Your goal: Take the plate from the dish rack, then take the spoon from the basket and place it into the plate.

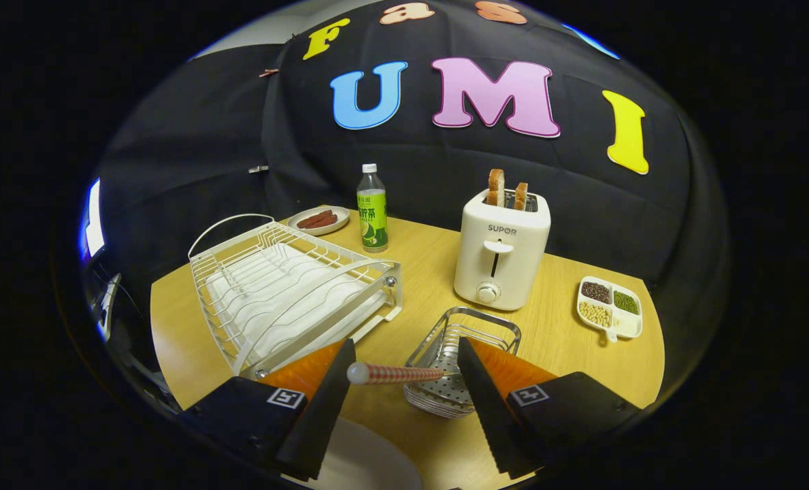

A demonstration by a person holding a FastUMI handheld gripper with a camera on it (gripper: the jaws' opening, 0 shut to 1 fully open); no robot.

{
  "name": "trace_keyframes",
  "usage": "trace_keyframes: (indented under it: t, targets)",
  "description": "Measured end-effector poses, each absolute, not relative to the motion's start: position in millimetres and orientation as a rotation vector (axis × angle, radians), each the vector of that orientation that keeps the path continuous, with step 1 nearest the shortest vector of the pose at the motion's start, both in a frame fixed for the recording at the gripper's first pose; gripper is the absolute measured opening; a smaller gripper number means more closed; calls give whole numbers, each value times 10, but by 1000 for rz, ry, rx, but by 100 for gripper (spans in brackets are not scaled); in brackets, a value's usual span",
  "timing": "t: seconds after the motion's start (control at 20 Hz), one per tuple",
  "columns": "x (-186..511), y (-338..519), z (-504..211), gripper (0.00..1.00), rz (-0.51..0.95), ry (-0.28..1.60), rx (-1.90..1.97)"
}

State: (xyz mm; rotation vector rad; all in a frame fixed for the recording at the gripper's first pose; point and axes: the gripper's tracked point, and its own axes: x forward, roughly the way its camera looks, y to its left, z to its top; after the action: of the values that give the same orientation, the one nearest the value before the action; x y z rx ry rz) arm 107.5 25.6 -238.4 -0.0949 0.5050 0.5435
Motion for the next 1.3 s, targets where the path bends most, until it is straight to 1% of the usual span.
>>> trace_keyframes:
  t: [0.05,0.15,0.25,0.3,0.5,0.6,0.75,0.8,0.9,0.95,1.0,1.05,1.3]
  targets:
    - [1108,252,-2389,87,540,501,-101]
    - [1113,263,-2405,80,542,513,-87]
    - [1131,261,-2365,79,535,512,-64]
    - [1153,264,-2337,76,531,502,-61]
    - [1179,251,-2297,54,509,487,-91]
    - [1212,196,-2258,47,490,483,-97]
    - [1201,116,-2243,40,465,504,-97]
    - [1178,81,-2252,39,455,522,-94]
    - [1242,-72,-2197,35,400,494,-130]
    - [1253,-130,-2152,27,380,485,-139]
    - [1217,-89,-2188,22,397,514,-112]
    - [1170,-119,-2216,19,394,540,-106]
    - [1140,-220,-2149,17,377,551,-123]
